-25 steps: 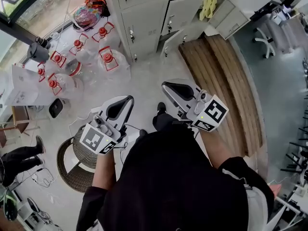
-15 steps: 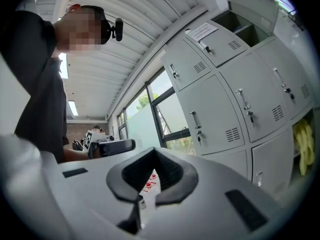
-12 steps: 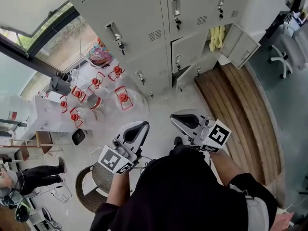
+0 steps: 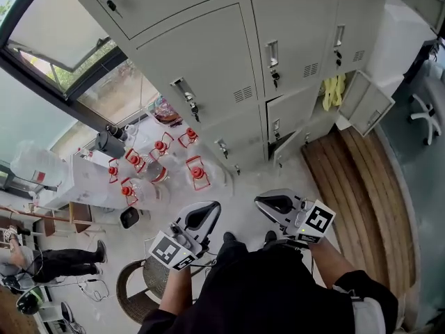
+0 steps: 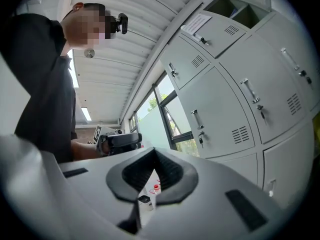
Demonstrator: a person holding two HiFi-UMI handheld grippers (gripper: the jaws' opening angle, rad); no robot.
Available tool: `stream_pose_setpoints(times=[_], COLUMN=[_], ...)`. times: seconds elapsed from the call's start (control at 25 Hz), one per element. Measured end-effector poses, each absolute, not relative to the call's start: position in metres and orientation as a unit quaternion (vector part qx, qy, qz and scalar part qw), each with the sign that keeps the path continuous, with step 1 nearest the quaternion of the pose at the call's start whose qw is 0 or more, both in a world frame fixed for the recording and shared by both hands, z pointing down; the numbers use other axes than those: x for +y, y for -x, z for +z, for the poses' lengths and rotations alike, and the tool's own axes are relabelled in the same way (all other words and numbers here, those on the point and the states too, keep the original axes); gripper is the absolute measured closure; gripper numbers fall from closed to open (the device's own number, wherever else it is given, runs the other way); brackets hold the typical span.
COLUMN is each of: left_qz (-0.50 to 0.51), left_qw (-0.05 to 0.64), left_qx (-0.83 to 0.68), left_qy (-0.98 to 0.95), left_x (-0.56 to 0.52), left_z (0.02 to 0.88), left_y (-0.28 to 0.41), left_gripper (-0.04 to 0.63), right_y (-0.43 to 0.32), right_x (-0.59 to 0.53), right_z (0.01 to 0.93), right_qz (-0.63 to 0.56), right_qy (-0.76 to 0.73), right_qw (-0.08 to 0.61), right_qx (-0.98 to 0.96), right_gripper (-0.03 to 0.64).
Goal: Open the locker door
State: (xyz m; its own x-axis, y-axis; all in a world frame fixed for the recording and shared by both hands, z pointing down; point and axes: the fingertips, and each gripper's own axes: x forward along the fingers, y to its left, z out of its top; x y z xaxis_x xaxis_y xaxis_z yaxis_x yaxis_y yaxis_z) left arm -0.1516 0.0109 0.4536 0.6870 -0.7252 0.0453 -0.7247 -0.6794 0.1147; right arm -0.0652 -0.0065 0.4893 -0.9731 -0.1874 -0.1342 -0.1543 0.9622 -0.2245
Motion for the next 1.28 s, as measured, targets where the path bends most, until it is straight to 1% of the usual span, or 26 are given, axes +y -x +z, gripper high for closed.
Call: stream_pose_setpoints(times=[0.32, 0.4, 0.56, 0.68, 0.92, 1.12, 1.2, 1.28], left_qz=[-0.046, -0.056, -0.063, -0.068, -0.059, -0.046, -0.041, -0.068], left_qw=[0.053, 0.046, 0.055, 0.054, 0.042, 0.032, 0.031, 0.041], left_qx=[-0.388, -0.381, -0.370, -0.358, -0.331, -0.300, -0.289, -0.280], left_qy=[-0.919, -0.922, -0.925, -0.930, -0.941, -0.952, -0.956, -0.957], left_x=[-0.031, -0.050, -0.088, -0.104, -0.132, -0.147, -0.155, -0.163], left_z=[0.442, 0.442, 0.447, 0.440, 0.416, 0.397, 0.387, 0.370], left_y=[0.199, 0.210, 0.235, 0.262, 0.316, 0.346, 0.356, 0.362], left_gripper=[0.584, 0.584, 0.584, 0.584, 0.584, 0.584, 0.584, 0.584], right_y=[0.081, 0.086, 0.102, 0.120, 0.150, 0.166, 0.171, 0.169], right_x=[-0.039, -0.055, -0.087, -0.107, -0.149, -0.173, -0.180, -0.184], right_z=[0.485, 0.484, 0.479, 0.462, 0.417, 0.390, 0.373, 0.353], right_qz=[-0.082, -0.081, -0.069, -0.058, -0.035, 0.022, 0.047, 0.076], right_qy=[0.116, 0.131, 0.157, 0.180, 0.228, 0.238, 0.230, 0.224], right_qw=[0.051, 0.055, 0.049, 0.046, 0.069, 0.014, 0.008, 0.013], right_qx=[0.989, 0.987, 0.984, 0.981, 0.971, 0.971, 0.972, 0.971], right_gripper=[0.607, 0.607, 0.607, 0.607, 0.607, 0.607, 0.607, 0.607])
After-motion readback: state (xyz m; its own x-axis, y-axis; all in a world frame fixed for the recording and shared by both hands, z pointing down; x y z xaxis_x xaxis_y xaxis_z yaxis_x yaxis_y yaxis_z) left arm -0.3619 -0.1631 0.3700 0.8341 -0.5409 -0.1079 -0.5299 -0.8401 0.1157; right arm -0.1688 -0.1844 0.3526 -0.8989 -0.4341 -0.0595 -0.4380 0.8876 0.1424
